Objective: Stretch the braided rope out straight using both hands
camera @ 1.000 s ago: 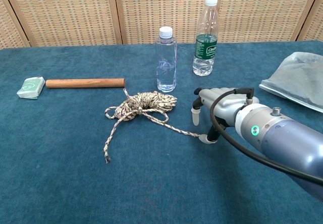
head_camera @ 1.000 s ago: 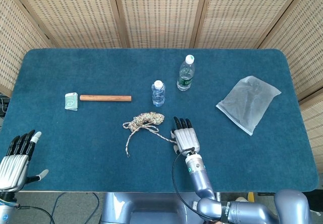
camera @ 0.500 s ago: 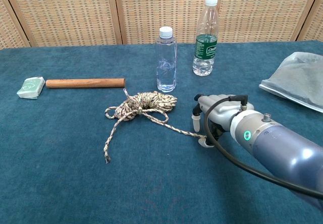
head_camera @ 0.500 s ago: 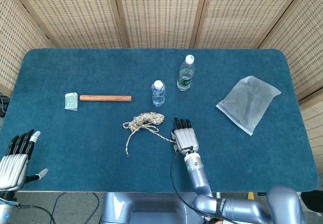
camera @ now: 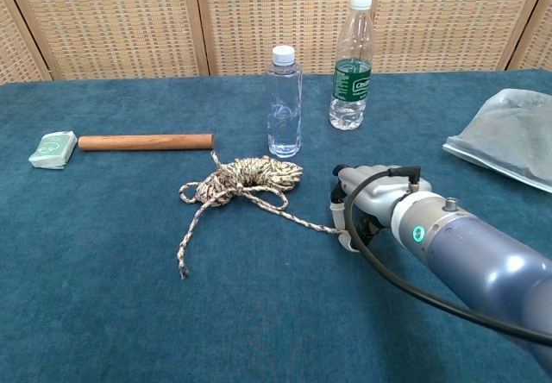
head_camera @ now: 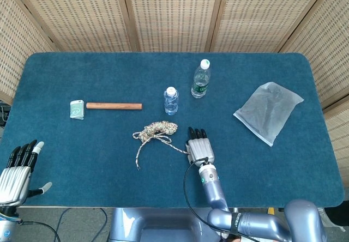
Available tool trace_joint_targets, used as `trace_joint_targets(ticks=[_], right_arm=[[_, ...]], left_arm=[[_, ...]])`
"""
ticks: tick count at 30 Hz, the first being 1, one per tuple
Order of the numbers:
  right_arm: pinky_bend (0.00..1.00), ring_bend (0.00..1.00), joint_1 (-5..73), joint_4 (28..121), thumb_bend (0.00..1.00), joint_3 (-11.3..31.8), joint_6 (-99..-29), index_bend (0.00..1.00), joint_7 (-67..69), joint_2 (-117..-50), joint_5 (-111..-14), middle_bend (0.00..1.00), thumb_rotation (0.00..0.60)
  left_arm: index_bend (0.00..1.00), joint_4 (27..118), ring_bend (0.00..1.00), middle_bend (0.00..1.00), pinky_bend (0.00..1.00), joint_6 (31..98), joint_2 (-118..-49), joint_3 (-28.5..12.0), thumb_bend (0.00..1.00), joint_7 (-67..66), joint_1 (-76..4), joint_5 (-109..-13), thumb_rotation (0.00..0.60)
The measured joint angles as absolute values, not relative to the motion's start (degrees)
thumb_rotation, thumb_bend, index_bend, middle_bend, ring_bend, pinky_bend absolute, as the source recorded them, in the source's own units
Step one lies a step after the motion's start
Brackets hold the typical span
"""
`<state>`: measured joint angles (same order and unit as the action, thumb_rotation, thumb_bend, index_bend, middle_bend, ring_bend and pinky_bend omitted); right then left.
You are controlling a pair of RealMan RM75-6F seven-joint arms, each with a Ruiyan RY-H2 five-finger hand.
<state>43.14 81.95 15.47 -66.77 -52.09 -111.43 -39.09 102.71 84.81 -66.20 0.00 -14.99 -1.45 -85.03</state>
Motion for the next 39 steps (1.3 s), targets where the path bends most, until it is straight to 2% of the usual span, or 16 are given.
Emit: trace_joint_targets(ticks=[12,20,22,26,29,32,39], right_arm=[[0.0,0.0,43.5,80.7,0.43,14.65,-66.97,0.65,-49.91,-111.82,-41.16,0.0,0.6],[0.0,0.0,43.94,81.12,0.43,14.34,-67.1,0.66,-50.39,-111.17,-41.83,0.0,0.6],[0.0,0.0,44.2,81.3,0.43,14.31,-67.08,0.66,-50.8,-110.98,-41.89,0.0,0.6],[0.0,0.0,44.72,81.18,0.43,14.0,-66.9,0.66,-51.37,-110.67,-42.4,0.0,0.6],[0.0,0.0,44.91,80.84,0.43,13.83,-66.58,0.66,-51.39,-110.57,-42.54,0.0,0.6],[0.0,0.0,45.19,80.59,0.43,13.65,-66.06,0.66,-51.45,-110.46,-42.57,0.0,0.6],[0.0,0.0,45.58,80.27,0.43,13.4,-65.77,0.67,-52.03,-110.31,-42.29,0.0,0.6]], left_arm=[[0.0,102.1,0.0,0.0,0.0,84.49,-66.77,0.23,0.09,-15.4,-1.97,-85.86,0.6],[0.01,96.17,0.0,0.0,0.0,82.17,-69.04,-0.34,0.16,-16.54,-6.38,-91.97,0.6],[0.07,94.14,0.0,0.0,0.0,80.39,-69.82,-0.79,0.17,-17.47,-8.77,-93.78,0.6],[0.26,90.87,0.0,0.0,0.0,76.9,-71.59,-1.7,0.21,-19.75,-13.76,-97.98,0.6],[0.35,86.77,0.0,0.0,0.0,74.71,-73.64,-2.01,0.22,-20.15,-17.96,-102.6,0.6],[0.41,81.44,0.0,0.0,0.0,72.34,-76.3,-1.78,0.24,-18.23,-23.28,-107.62,0.6],[0.43,71.68,0.0,0.0,0.0,67.47,-82.76,-0.3,0.26,-11.84,-31.74,-112.74,0.6]])
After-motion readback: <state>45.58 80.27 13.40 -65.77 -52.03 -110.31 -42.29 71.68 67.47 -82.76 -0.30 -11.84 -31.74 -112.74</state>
